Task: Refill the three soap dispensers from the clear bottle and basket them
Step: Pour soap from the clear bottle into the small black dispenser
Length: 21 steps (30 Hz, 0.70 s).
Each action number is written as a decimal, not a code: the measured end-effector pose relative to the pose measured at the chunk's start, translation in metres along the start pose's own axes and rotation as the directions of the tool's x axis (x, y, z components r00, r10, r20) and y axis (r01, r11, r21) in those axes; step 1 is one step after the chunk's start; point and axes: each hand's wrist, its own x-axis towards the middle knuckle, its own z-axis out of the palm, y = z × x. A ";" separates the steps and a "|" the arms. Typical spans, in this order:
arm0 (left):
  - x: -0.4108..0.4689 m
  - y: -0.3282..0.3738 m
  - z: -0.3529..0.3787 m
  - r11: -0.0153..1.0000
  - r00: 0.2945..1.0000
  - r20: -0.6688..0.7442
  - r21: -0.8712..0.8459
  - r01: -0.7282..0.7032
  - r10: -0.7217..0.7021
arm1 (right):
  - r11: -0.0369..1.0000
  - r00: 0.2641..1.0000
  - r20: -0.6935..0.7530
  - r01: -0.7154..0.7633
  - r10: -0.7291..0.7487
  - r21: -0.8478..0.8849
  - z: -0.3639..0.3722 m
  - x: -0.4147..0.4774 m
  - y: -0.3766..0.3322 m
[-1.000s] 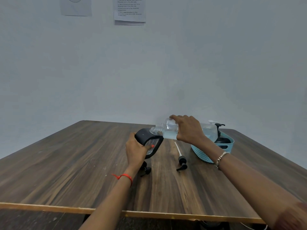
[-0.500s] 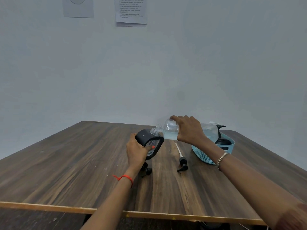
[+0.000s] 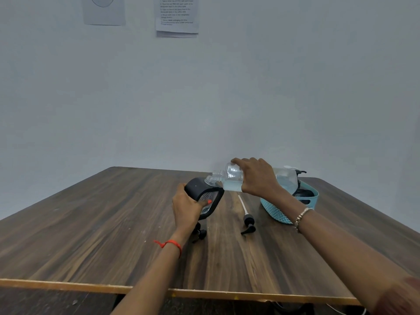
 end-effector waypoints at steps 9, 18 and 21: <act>-0.001 0.000 0.000 1.000 1.000 0.005 0.011 -0.007 0.007 | 1.000 1.000 0.006 -0.003 0.003 0.005 -0.001 -0.003 0.000; -0.001 0.000 0.002 1.000 1.000 0.005 0.007 -0.012 0.012 | 1.000 1.000 0.018 -0.012 0.012 0.000 -0.004 -0.004 0.001; -0.001 0.000 0.002 1.000 1.000 0.001 0.002 -0.005 0.005 | 1.000 0.999 0.025 -0.021 0.021 0.000 -0.004 -0.004 0.000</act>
